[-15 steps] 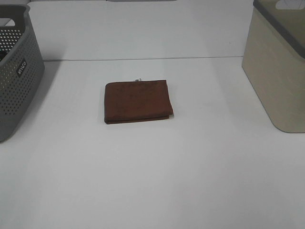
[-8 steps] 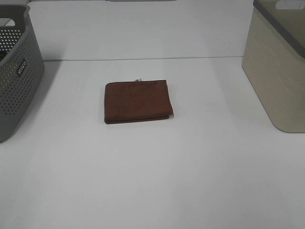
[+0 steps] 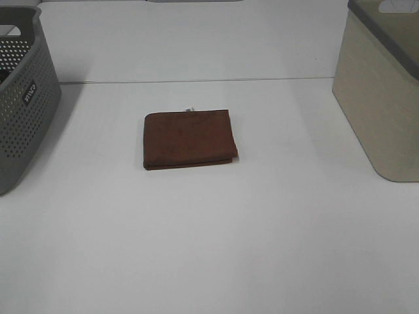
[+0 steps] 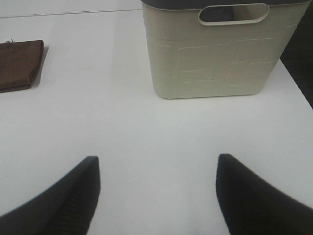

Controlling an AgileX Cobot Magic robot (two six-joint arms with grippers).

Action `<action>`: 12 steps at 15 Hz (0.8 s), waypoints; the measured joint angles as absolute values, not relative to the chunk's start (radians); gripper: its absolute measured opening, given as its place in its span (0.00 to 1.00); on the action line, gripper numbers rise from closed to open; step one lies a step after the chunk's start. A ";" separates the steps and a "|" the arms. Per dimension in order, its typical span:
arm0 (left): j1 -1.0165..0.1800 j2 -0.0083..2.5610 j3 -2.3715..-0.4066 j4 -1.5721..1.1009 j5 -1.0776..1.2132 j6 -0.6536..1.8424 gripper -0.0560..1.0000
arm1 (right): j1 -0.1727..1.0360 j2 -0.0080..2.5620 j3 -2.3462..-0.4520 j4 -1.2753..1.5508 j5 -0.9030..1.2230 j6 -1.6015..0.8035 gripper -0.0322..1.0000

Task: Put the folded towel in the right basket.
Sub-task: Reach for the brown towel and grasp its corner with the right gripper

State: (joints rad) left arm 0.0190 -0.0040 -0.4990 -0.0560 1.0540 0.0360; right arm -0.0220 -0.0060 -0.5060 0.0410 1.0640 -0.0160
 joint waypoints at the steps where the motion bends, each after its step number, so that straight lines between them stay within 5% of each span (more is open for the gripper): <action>1: 0.019 -0.004 -0.499 -0.056 1.054 0.036 0.97 | -0.022 -0.006 -0.506 0.041 1.064 -0.016 0.66; 12: 0.019 -0.004 -0.499 -0.056 1.054 0.036 0.97 | -0.022 -0.006 -0.506 0.041 1.064 -0.016 0.66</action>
State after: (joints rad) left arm 0.0190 -0.0040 -0.4990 -0.0560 1.0540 0.0360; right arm -0.0220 -0.0060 -0.5060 0.0410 1.0640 -0.0160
